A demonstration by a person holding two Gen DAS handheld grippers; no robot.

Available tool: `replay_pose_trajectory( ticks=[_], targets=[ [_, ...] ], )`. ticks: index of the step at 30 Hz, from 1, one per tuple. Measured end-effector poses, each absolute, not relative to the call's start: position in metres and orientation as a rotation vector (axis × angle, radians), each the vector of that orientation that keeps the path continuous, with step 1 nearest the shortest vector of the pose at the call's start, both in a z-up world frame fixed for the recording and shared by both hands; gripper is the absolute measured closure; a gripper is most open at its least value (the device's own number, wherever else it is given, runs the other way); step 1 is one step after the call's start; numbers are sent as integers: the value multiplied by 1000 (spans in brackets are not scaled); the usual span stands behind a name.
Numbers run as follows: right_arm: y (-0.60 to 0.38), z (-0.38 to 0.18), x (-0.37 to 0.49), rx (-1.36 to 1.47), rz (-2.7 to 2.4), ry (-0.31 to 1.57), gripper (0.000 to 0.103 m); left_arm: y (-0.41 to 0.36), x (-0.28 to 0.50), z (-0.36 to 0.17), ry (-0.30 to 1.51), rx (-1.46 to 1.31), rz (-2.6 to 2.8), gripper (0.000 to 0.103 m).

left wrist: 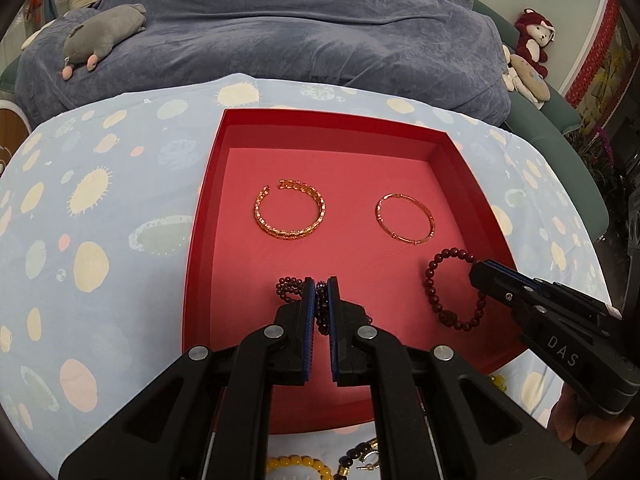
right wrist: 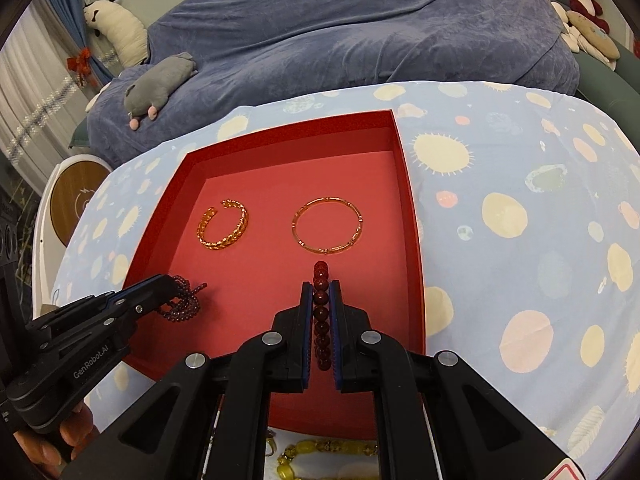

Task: Organize jewelry
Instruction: 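Open both tools to release the bead bracelets inside the box, then withdraw both tools from the box toward the remaining bracelets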

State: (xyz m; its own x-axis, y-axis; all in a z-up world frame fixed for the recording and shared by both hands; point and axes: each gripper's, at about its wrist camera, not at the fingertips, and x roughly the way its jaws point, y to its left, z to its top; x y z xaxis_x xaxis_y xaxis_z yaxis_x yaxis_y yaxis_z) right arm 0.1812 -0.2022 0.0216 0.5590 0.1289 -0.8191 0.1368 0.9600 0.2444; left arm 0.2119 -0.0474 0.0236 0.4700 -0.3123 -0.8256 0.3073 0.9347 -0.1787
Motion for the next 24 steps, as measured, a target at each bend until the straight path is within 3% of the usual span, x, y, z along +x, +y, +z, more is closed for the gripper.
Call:
replay_pose_trajectory(
  ticks=[3,4,5,6,7,8,24],
  targets=[
    [-201,18,186,296,-7,989,95,-49,215,18,1022,-16,-379,96],
    [-200,19,186,294,-15,980,90,-49,215,18,1012,-23,-370,95],
    [-200,21,186,288,-26,973,86,-48,215,19,1001,-29,-359,85],
    [-199,23,186,284,-38,962,75,-47,214,22,987,-38,-352,65],
    [-199,26,185,283,-48,950,63,-46,213,25,971,-42,-333,55],
    [-200,29,184,285,-50,937,60,-45,210,29,948,-48,-322,47],
    [-191,56,125,310,-38,891,56,-35,156,52,903,-34,-349,47]
  ],
)
